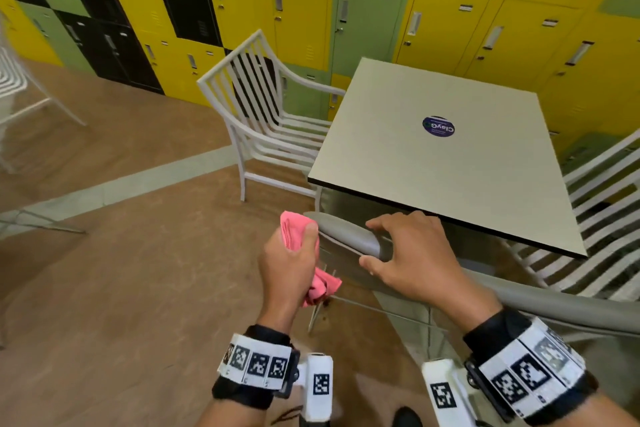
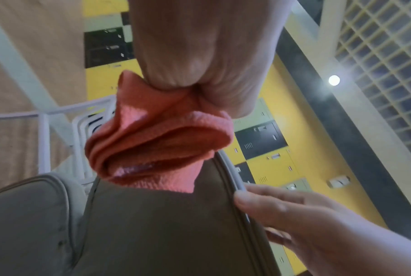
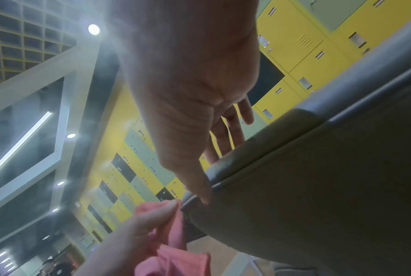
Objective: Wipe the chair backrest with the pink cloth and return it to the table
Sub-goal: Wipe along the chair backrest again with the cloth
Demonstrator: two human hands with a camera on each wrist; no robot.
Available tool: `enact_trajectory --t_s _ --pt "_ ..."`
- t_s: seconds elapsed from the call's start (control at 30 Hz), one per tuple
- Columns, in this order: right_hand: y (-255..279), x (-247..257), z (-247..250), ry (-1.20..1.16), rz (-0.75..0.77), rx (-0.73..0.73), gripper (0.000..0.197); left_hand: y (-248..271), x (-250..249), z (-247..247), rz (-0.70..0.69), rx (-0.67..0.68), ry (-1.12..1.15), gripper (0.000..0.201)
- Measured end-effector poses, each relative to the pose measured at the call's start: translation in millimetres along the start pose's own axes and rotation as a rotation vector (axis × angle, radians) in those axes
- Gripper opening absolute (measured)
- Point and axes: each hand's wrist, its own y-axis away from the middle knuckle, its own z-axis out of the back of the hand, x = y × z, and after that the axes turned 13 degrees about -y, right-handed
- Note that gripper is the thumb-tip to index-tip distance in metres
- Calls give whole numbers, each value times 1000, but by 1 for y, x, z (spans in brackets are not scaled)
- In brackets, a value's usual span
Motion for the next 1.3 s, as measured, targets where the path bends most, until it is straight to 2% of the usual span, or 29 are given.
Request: enact_trajectory --t_s 0.13,0.33,0.53,0.7,0.8,0.93,1.1,1.2,1.3 --pt "1 -6 -9 -20 -11 -37 64 26 -2 -9 -217 3 -89 22" --pt "3 -8 -16 -36 -12 -74 67 -8 1 -8 -19 -133 -102 27" --pt "3 -13 -17 -42 19 -83 66 28 3 -25 -114 -109 -80 23" --pt "2 -16 -14 -64 50 -66 67 -2 3 -19 33 -205 -130 27" --pt "3 -16 -16 -79 52 -73 68 13 1 -28 -15 -214 -118 24" --pt "5 -17 -17 -96 62 -86 67 53 4 -44 -178 -156 -127 22" --pt "14 -23 -4 -97 74 -80 78 34 6 -41 -118 -235 -143 23" --pt "25 -36 7 -89 57 -67 83 55 1 -52 -96 -253 -114 22" --pt "36 -52 17 -42 36 -50 83 89 -5 -71 -187 -188 -150 24"
